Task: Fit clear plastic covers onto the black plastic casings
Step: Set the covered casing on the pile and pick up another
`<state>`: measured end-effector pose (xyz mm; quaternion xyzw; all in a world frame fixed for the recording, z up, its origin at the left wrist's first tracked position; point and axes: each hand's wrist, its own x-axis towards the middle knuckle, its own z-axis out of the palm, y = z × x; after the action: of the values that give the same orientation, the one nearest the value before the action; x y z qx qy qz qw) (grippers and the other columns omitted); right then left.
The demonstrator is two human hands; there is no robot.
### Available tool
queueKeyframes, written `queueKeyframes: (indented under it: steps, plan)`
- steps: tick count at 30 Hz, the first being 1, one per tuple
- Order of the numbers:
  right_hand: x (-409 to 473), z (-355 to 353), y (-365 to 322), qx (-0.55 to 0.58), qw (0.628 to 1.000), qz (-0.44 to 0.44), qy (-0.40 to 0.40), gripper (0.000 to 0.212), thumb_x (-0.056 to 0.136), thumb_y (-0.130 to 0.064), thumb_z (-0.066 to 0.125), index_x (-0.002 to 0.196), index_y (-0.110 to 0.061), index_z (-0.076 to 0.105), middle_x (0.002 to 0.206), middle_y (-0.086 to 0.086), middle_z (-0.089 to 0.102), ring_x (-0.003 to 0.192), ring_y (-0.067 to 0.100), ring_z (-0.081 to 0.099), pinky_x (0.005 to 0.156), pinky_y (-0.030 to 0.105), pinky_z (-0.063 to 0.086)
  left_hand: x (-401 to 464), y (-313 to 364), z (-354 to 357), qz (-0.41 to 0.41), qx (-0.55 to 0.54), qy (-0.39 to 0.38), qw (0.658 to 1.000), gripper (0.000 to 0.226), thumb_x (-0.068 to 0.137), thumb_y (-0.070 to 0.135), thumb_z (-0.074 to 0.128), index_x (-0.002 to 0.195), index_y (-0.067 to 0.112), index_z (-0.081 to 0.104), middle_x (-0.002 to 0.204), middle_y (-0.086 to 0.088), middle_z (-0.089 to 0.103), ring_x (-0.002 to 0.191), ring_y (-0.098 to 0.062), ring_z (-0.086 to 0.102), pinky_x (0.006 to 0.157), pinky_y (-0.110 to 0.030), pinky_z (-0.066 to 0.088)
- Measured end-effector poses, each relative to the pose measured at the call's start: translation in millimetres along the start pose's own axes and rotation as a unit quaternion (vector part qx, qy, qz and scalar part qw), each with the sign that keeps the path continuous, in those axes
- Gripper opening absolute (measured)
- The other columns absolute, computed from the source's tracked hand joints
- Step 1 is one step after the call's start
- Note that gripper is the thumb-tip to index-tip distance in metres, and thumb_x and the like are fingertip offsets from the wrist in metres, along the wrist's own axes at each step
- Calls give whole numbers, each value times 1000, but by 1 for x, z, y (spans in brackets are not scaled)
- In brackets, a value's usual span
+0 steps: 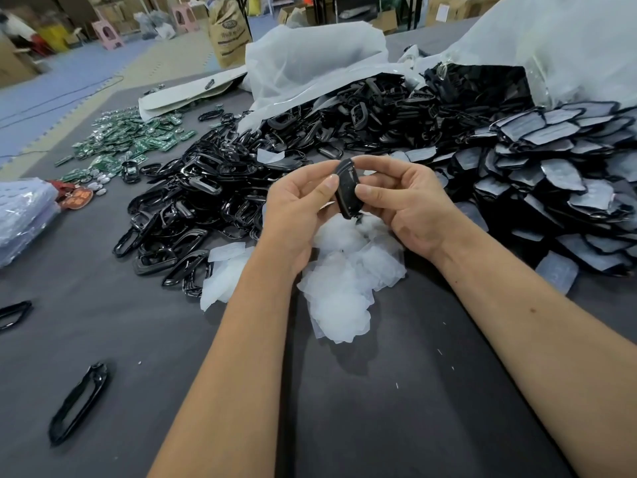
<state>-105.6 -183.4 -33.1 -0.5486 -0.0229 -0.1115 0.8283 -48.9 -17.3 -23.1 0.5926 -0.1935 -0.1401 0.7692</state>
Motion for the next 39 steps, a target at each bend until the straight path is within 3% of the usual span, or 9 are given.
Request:
queueKeyframes:
  steps: [7, 12, 15, 18, 22, 26, 32, 35, 39]
  plan:
    - [-15, -13, -42, -281, 954, -102, 12, 36, 81, 13, 78, 111, -8, 76, 86, 3, 79, 80, 15, 76, 77, 25, 61, -2, 15, 17, 31, 83, -30, 996, 17, 95, -9, 63, 108, 0, 70, 95, -16, 75, 90, -29, 72, 91, -43, 61]
    - [-25, -34, -91, -574, 780, -219, 119, 36, 79, 8, 73, 101, -19, 82, 92, -7, 78, 86, 6, 73, 84, 20, 57, 19, 17, 82, 142, 283, -1, 948, 29, 84, -10, 65, 98, 14, 75, 86, 0, 75, 76, -14, 71, 78, -33, 60]
    - [-28, -53, -115, -683, 668, -227, 189, 41, 80, 9, 63, 106, -16, 82, 101, 5, 78, 97, 22, 70, 88, 34, 56, 29, 14, 131, 184, 349, 2, 919, 35, 88, 0, 67, 119, 15, 74, 107, 5, 75, 94, -13, 71, 90, -32, 56]
    - [-33, -74, -129, -742, 608, -155, 235, 43, 84, 8, 58, 111, -17, 81, 107, 11, 76, 102, 31, 67, 87, 39, 55, 33, 3, 172, 194, 421, -57, 885, 47, 88, 4, 64, 133, 15, 67, 130, -3, 69, 121, -21, 62, 105, -33, 47]
    - [-40, -85, -135, -781, 589, -44, 202, 38, 84, 5, 62, 108, -19, 81, 108, 16, 73, 105, 37, 65, 91, 43, 56, 40, -9, 190, 181, 510, -82, 837, 40, 98, 24, 65, 135, 12, 65, 133, -11, 65, 129, -30, 55, 109, -37, 41]
    - [-34, -85, -146, -799, 578, 1, 164, 39, 84, 3, 59, 102, -23, 81, 110, 14, 74, 101, 34, 67, 92, 44, 59, 44, -15, 170, 112, 500, 22, 858, 40, 100, 33, 61, 133, 12, 64, 127, -13, 65, 123, -31, 56, 106, -40, 44]
    - [-4, -53, -134, -742, 618, -109, 236, 34, 84, 2, 59, 98, -19, 82, 96, 11, 77, 103, 31, 65, 92, 41, 58, 49, -9, 106, 41, 554, 58, 829, 24, 91, 20, 61, 106, 5, 71, 109, -14, 71, 110, -33, 60, 98, -40, 46]
    - [24, -27, -97, -720, 666, -97, 170, 32, 83, -1, 60, 97, -20, 83, 98, 8, 78, 100, 28, 69, 90, 36, 58, 64, -6, 66, -4, 611, 81, 787, 32, 89, 20, 58, 117, 7, 66, 121, -16, 65, 116, -34, 56, 101, -39, 43]
    - [69, -12, -47, -780, 624, -22, 35, 24, 92, -13, 64, 114, -13, 75, 110, 10, 73, 119, 31, 52, 98, 40, 51, 79, -7, 33, -38, 680, 46, 731, 25, 91, 18, 55, 113, 6, 60, 122, -22, 61, 119, -39, 51, 97, -41, 36]
